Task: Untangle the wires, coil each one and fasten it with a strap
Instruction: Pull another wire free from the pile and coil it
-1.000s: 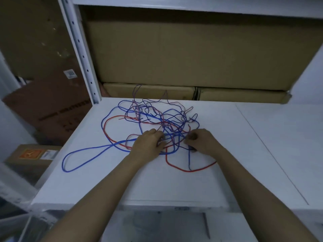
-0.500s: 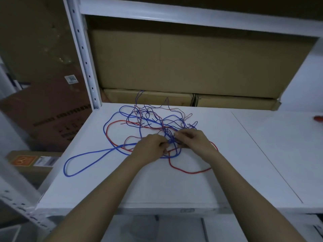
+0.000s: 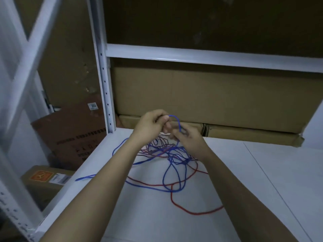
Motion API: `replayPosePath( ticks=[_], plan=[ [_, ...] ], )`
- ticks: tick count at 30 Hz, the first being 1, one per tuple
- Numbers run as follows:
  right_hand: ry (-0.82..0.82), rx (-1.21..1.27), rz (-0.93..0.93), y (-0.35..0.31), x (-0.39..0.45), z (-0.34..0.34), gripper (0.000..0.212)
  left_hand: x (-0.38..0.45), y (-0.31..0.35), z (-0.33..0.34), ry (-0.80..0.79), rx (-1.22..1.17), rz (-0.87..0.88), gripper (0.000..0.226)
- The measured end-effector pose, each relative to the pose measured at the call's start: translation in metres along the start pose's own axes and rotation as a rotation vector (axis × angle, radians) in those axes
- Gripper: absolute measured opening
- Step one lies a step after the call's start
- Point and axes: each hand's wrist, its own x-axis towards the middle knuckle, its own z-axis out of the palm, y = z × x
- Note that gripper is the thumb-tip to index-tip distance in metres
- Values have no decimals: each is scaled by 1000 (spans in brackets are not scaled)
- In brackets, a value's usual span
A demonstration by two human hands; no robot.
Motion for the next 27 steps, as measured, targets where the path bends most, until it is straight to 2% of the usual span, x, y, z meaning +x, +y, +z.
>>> replayPosePath(
  ticks=[4, 6, 8, 9, 11, 14, 17, 19, 20, 24, 27],
  plan=[
    [6, 57, 118, 0, 15, -5, 26, 18, 29, -8, 73, -115, 20, 23],
    [26, -91, 122, -5, 26, -9, 33, 25, 39, -11, 107, -127, 23, 19],
    [147, -266, 45, -19, 40, -15, 42, 31, 45, -17, 170, -138, 14, 20],
    [213, -277, 16, -29, 48, -19, 43, 34, 48, -20, 200, -139, 7, 22],
    [256, -141, -15, -55, 61, -26, 38, 39, 52, -27, 240, -139, -12, 24],
    [234, 143, -29, -91, 76, -31, 31, 43, 57, -34, 273, -111, -29, 23],
    [288, 378, -99, -119, 85, -35, 16, 47, 62, -41, 298, -95, -27, 21],
    [220, 518, -127, -127, 92, -34, 7, 48, 63, -48, 326, -100, -38, 22],
    [170, 508, -125, -127, 94, -32, 6, 47, 63, -52, 342, -107, -50, 21],
    [95, 129, -131, -107, 102, -16, 15, 38, 53, -66, 379, -95, -130, 22],
    [80, 84, -113, -92, 106, -1, 15, 31, 40, -76, 407, -87, -172, 25]
  ],
)
